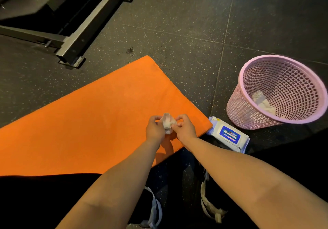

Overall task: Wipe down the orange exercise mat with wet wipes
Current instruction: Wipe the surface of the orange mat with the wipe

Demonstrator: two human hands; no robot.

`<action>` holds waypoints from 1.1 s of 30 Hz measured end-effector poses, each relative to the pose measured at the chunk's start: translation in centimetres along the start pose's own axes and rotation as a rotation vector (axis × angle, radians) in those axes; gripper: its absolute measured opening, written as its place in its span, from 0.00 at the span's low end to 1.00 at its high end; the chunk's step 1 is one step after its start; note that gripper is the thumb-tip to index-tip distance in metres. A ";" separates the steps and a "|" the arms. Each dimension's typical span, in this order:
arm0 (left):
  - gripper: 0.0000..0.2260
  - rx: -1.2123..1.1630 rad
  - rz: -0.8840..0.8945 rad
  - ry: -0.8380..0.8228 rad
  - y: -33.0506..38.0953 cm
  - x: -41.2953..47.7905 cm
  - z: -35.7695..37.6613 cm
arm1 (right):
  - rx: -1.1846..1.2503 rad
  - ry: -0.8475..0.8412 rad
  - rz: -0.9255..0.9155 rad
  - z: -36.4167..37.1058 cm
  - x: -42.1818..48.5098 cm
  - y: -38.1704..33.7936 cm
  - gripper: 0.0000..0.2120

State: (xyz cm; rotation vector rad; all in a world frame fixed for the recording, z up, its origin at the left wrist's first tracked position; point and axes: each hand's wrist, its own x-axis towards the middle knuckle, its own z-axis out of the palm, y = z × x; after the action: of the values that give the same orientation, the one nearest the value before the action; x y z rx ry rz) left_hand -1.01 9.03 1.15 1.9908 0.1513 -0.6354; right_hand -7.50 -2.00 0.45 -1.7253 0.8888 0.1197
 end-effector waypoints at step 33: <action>0.12 -0.293 -0.177 -0.120 0.4 0.0 0.3 | -0.094 0.042 0.026 0.0 0.6 -0.1 0.08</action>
State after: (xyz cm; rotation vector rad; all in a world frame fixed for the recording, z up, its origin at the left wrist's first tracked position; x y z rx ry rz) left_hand -0.99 8.63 1.40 1.6641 0.3316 -0.7958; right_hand -7.03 -2.31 0.23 -1.8095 0.9500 0.1451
